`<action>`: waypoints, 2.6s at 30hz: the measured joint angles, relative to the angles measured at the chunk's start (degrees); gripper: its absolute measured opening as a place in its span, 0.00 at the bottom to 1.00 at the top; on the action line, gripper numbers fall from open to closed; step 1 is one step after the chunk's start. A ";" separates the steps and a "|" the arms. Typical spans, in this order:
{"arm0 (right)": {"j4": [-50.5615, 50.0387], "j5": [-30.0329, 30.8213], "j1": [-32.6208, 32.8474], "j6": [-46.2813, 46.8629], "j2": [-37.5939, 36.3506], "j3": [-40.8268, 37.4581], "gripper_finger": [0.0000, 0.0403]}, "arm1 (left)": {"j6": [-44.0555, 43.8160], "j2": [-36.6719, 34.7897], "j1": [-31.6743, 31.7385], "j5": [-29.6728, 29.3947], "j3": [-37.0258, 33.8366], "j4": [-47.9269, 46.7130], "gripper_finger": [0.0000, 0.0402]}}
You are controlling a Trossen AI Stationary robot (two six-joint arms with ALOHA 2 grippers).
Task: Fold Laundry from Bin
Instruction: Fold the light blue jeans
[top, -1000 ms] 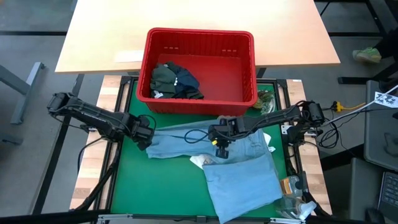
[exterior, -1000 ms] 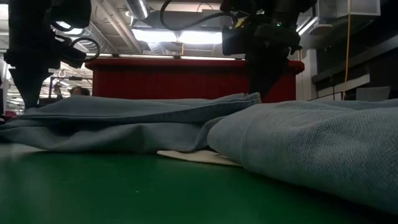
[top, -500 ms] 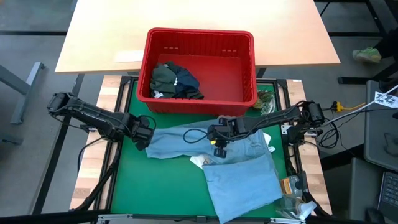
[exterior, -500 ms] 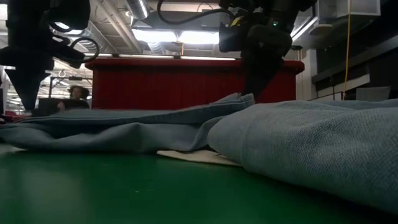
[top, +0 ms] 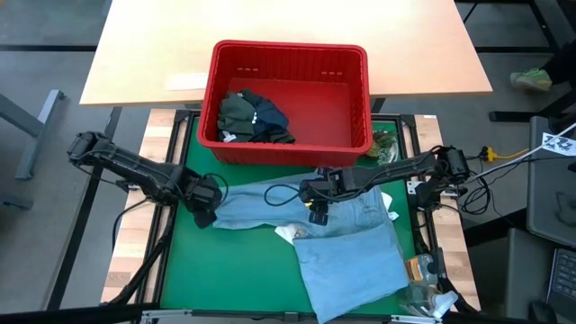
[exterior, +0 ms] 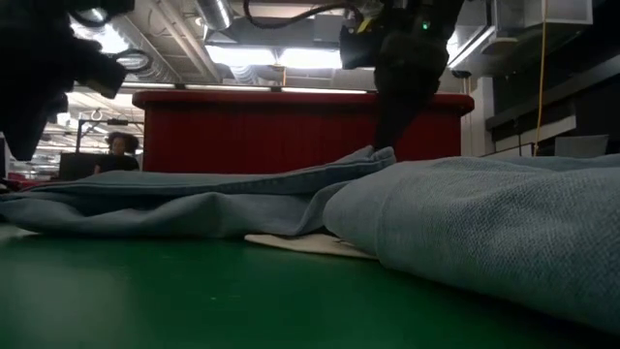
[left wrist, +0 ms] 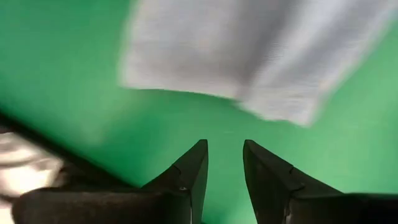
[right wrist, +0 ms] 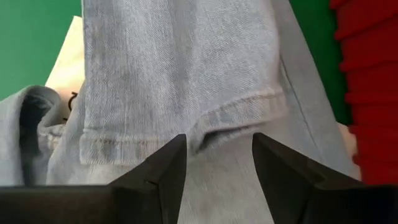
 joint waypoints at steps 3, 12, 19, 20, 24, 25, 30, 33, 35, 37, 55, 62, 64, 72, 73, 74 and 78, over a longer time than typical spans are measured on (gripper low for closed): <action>-2.03 0.00 0.00 -0.02 0.00 1.77 0.46 | -3.69 -0.03 -3.36 0.52 0.00 4.32 0.24; 1.63 -1.10 0.00 -2.88 0.00 2.10 0.46 | -12.67 0.55 -13.09 -4.73 -0.75 7.41 0.25; 12.34 -6.17 0.02 -9.28 0.00 2.10 0.46 | -15.10 3.55 -16.08 -6.44 -3.12 12.69 0.35; 13.94 -6.50 0.02 -10.51 0.00 2.10 0.46 | -15.06 4.19 -16.12 -7.22 -3.44 13.82 0.37; 20.30 -6.63 0.00 -13.80 0.00 2.10 0.46 | -16.47 6.94 -16.03 -11.38 -3.67 13.49 0.45; 21.65 -6.64 0.00 -14.27 0.00 2.10 0.46 | -16.61 7.53 -16.03 -11.95 -3.67 13.43 0.45; 24.92 -6.67 0.00 -15.03 -0.02 2.10 0.46 | -16.61 10.59 -16.03 -11.74 -3.67 13.40 0.47; 26.65 -6.71 -0.32 -15.04 -0.02 2.10 0.46 | -16.86 12.65 -16.03 -12.02 -3.67 13.40 0.45; 28.36 -7.13 -0.53 -15.06 0.63 2.16 0.46 | -18.07 13.90 -16.03 -12.89 -3.67 13.34 0.44; 29.38 -7.88 -1.18 -15.05 1.39 2.17 0.46 | -19.18 14.84 -16.03 -13.19 -3.67 13.33 0.42; 52.41 -10.05 -6.56 -15.04 17.51 2.19 0.46 | -19.54 15.33 -16.08 -13.82 -3.67 14.36 0.01; 52.22 -4.52 -7.06 -14.97 21.66 2.17 0.46 | -19.54 15.32 -16.08 -13.71 -3.67 14.68 0.00; 51.93 -3.96 -7.26 -14.32 22.07 2.17 0.46 | -19.54 15.33 -16.08 -13.66 -3.67 14.89 0.00; 49.55 -6.12 -9.05 -11.21 24.52 2.17 0.42 | -19.51 15.31 -16.08 -11.72 -3.53 15.06 0.00; 49.72 -6.36 -9.14 -10.55 25.07 2.17 0.41 | -19.51 15.31 -16.08 -11.36 -3.32 15.07 0.00; 49.72 -6.39 -9.42 -10.04 25.43 2.18 0.39 | -19.51 15.31 -16.08 -11.05 -3.03 15.02 0.00; 49.96 -5.14 -9.63 -7.00 26.44 2.36 0.33 | -19.54 15.31 -16.05 -8.59 -1.19 14.81 0.00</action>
